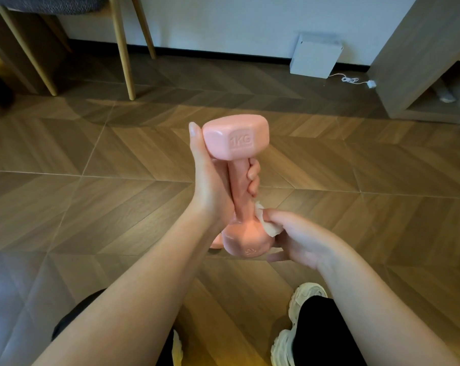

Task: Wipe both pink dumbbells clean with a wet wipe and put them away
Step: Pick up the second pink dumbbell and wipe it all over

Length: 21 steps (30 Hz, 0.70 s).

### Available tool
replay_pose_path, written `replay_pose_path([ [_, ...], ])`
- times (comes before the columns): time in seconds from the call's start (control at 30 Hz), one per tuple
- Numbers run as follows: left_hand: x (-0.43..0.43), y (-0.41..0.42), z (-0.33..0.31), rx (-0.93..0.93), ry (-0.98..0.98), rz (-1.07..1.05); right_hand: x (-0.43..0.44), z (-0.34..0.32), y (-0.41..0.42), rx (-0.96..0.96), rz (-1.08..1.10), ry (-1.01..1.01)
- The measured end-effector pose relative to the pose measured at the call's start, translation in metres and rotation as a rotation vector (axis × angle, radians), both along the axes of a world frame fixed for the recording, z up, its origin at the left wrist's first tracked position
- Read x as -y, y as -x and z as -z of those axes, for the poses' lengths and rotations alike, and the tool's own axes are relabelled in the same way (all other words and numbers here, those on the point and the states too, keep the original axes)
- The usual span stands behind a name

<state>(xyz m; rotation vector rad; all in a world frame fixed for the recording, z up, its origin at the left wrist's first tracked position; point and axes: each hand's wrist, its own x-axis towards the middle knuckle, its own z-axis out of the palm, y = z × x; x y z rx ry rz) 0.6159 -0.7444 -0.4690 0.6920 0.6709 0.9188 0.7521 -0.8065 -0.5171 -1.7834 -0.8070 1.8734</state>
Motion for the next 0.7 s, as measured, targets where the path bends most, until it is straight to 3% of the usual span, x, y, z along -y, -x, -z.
replay_pose_path([
  [0.13, 0.0, 0.002, 0.005, 0.045, -0.019, 0.087, -0.002, -0.001, 0.007, 0.096, -0.021, 0.009],
  [0.33, 0.0, 0.004, 0.002, 0.124, -0.005, 0.23, 0.003, -0.012, -0.004, -0.011, -0.116, 0.037],
  [0.5, 0.002, 0.0, 0.004, 0.126, -0.019, 0.317, 0.0, -0.003, 0.009, 0.143, -0.048, 0.057],
  [0.7, 0.0, 0.003, -0.003, 0.134, -0.04, 0.364, 0.007, -0.009, -0.004, -0.099, -0.068, 0.037],
])
